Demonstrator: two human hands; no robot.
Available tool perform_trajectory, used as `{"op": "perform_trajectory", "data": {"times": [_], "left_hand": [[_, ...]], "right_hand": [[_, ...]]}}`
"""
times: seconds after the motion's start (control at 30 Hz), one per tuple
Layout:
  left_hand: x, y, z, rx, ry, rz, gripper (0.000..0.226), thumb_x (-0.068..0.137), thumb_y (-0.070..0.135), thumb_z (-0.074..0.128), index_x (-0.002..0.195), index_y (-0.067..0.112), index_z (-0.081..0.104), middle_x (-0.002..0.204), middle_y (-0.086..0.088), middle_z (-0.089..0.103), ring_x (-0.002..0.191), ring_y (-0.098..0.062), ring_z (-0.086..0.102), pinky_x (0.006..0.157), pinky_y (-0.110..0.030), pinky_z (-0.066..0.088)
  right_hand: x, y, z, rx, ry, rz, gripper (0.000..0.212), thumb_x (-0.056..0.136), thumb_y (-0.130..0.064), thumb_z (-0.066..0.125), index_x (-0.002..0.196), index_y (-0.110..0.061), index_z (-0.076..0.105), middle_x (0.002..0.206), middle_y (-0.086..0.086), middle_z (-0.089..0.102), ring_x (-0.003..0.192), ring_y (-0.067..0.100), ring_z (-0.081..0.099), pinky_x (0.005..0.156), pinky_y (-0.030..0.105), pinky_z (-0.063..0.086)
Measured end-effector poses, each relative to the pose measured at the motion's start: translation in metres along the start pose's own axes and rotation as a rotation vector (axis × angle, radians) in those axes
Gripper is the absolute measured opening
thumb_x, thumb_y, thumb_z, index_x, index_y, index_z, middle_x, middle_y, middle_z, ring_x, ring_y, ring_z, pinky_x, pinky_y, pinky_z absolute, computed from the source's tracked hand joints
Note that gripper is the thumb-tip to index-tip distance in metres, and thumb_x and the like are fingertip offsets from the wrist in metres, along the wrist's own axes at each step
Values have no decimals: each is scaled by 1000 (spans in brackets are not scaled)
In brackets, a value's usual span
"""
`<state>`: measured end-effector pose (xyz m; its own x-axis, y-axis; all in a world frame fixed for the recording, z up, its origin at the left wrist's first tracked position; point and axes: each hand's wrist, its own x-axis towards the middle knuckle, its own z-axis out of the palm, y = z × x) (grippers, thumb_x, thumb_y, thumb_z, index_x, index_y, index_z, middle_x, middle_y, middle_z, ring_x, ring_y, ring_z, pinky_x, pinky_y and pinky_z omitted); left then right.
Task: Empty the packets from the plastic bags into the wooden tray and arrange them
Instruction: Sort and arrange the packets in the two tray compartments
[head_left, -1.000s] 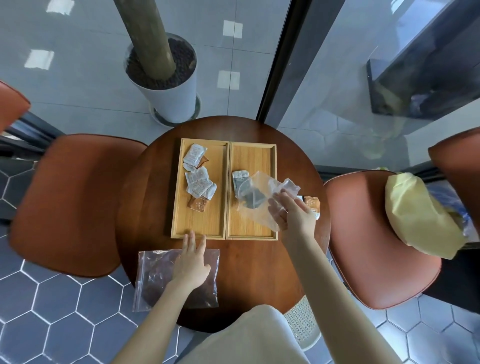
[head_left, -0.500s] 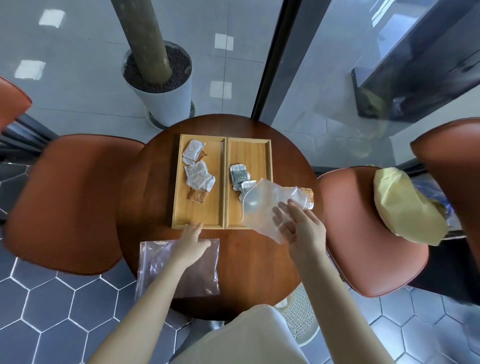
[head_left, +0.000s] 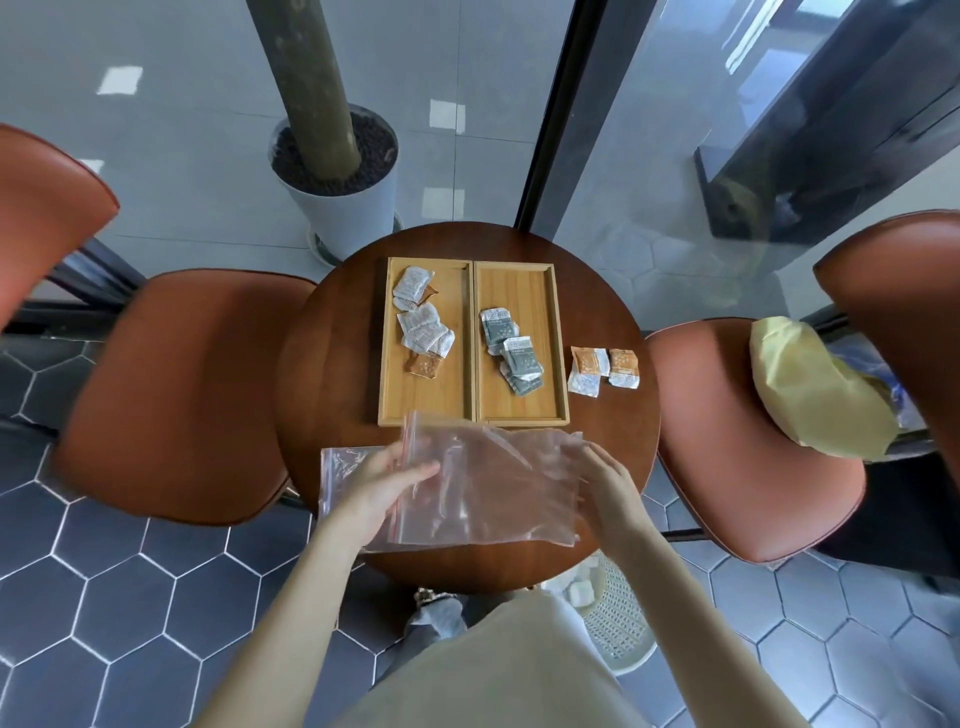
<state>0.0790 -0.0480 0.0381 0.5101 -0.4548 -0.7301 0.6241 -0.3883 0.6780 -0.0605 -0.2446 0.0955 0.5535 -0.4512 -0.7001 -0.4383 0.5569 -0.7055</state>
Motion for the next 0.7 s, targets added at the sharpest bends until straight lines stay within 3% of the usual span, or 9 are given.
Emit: {"op": "perform_trajectory", "data": {"times": [0.07,0.2,0.33,0.4,0.5,0.63,0.7], "left_hand": [[-11,-8,-3,-38,18,19,30,76,16,73,105,21,67,109,-9,69,100,-24,65,93,-44,50],[-30,-20,-12,-70,64,58,26,77,6,70,103,9,67,87,-8,73,81,-21,67,71,-35,55],[-40,-34,-21,-102,135,86,12,77,1,69,85,9,67,56,2,70,60,-16,64,53,-24,53],[-42,-38,-25,-167,176,79,14,77,0,68,86,11,67,59,3,71,57,-12,66,50,-22,54],[-42,-44,-34,-245,238,46,17,77,0,69,91,10,67,73,-2,70,60,-10,68,52,-22,58],[-39,-48,-46,-194,320,55,16,78,2,69,92,9,66,79,-5,68,71,-16,66,58,-20,56],[-33,-50,-52,-93,402,83,14,78,3,70,90,9,66,77,-4,67,73,-20,64,60,-24,55]], "right_hand": [[2,9,2,-25,56,-30,18,91,-24,55,95,-13,69,81,5,70,79,21,67,64,31,57],[1,22,9,-109,185,-120,14,85,-22,64,75,-14,71,72,5,64,74,21,59,65,28,50],[2,39,10,15,198,-41,14,84,-23,66,84,-11,72,77,8,65,68,19,63,65,30,53],[1,53,10,187,4,56,33,84,-33,62,101,-5,68,84,12,68,71,20,68,62,29,57],[-4,72,6,52,-263,202,50,80,-45,59,116,-10,62,106,16,70,97,30,67,78,38,54],[-4,89,9,-206,-170,195,20,81,-11,68,98,-1,66,82,15,67,69,21,67,63,28,59],[1,92,18,-268,-74,153,10,76,-6,72,85,-3,67,73,11,68,58,15,65,57,24,59]]}}
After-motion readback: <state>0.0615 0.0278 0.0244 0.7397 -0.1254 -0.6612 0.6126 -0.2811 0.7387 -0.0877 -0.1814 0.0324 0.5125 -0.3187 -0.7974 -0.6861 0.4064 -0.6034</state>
